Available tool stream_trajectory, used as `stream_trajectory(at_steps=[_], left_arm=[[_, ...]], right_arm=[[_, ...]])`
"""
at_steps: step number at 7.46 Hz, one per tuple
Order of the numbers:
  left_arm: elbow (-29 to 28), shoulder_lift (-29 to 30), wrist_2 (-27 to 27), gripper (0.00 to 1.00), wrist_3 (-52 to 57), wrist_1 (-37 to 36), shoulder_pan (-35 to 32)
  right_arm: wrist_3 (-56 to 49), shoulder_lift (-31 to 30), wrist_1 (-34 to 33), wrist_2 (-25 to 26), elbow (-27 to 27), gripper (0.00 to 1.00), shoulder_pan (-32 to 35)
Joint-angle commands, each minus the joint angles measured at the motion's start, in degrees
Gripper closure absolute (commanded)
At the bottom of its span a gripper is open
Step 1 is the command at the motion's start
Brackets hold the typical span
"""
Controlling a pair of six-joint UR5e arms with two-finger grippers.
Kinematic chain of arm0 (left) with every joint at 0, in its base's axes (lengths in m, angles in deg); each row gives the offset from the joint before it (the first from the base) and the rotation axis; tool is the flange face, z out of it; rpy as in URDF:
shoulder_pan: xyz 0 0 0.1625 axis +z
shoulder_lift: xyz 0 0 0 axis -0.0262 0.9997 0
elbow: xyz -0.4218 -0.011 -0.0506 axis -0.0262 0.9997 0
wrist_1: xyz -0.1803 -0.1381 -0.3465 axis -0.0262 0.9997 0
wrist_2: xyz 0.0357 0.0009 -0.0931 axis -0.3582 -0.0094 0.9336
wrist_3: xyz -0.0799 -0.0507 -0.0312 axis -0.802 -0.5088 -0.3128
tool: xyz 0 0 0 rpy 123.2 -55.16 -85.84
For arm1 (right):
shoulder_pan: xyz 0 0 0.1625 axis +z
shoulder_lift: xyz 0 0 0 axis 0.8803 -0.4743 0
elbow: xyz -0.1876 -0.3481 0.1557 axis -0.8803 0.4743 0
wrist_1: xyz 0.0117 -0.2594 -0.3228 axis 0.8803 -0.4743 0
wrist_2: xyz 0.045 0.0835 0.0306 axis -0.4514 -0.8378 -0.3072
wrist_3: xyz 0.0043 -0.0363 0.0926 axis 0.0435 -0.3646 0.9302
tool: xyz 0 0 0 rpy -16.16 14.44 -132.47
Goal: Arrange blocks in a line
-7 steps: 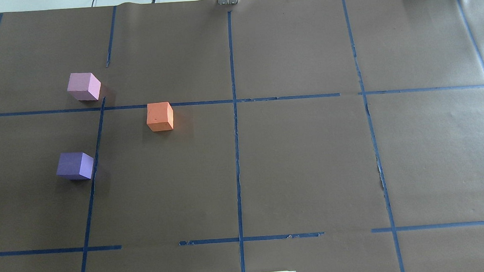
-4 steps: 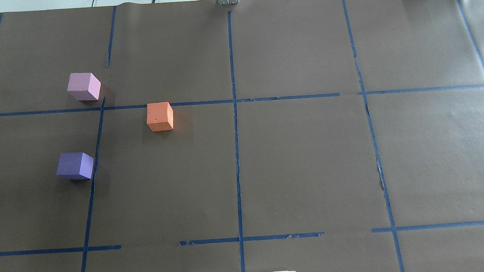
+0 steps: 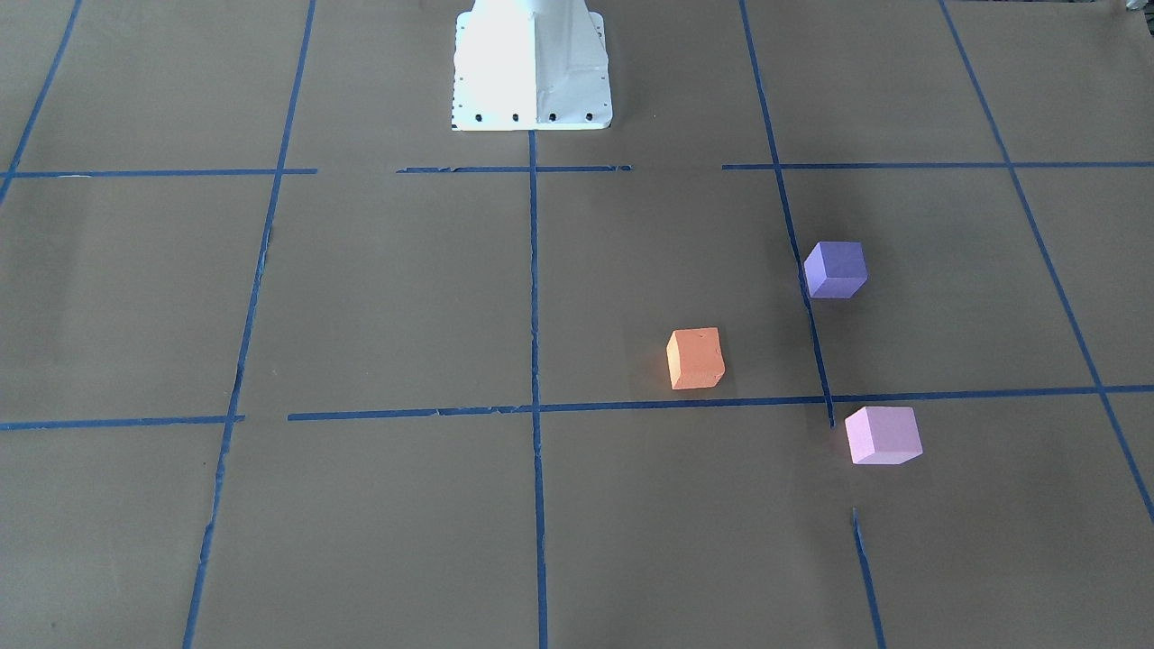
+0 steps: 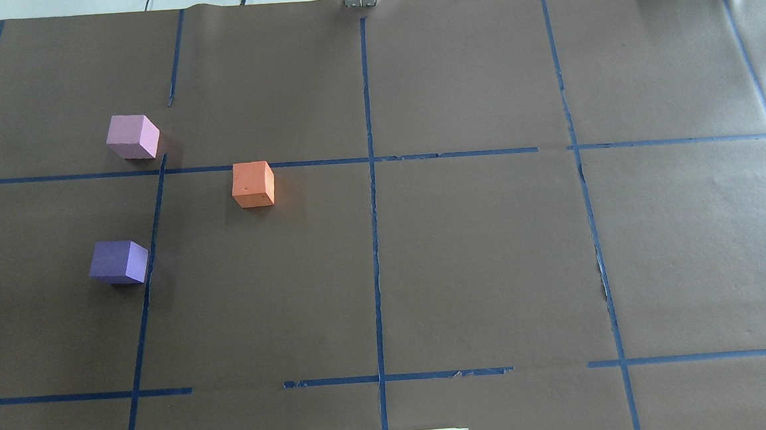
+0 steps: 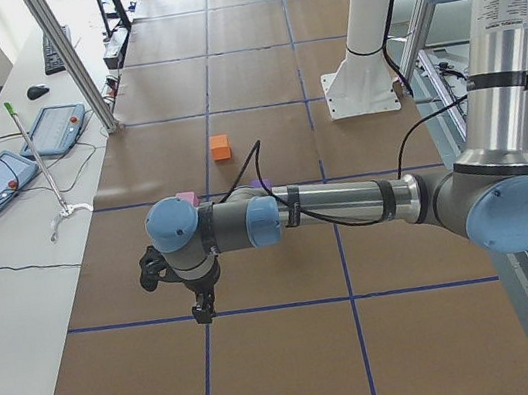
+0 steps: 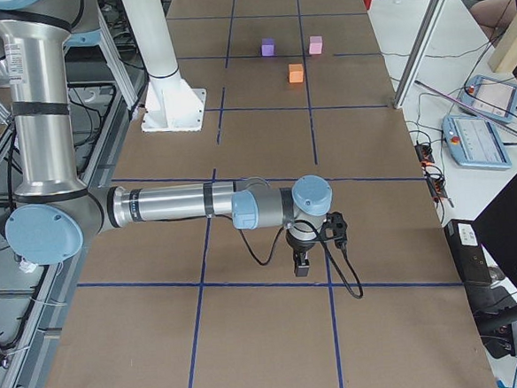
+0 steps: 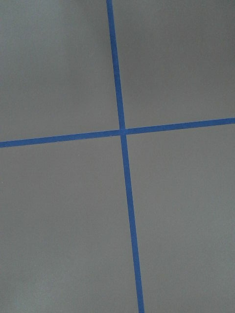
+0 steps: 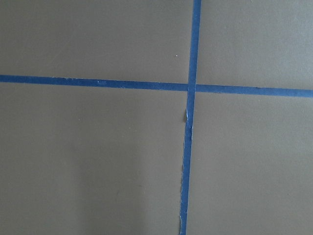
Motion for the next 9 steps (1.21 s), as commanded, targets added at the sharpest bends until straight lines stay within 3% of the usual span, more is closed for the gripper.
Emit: stream_trajectory(at_steps=[1,5,9], left_arm=[[3.8,0.3,-2.3,0.00,-3.5,0.7,0.5],[12.3,4.2,-2.0,0.00,-23.9,4.1,12.7],[12.2,18.3,-5.7,0.00,-48.7,6.5,32.0]], right_arm=[[0.0,0.0,-0.1,0.0,0.0,0.00,0.0],[0.0,0.0,0.0,0.0,0.0,0.00,0.0],[0.0,0.0,0.0,0.0,0.0,0.00,0.0]])
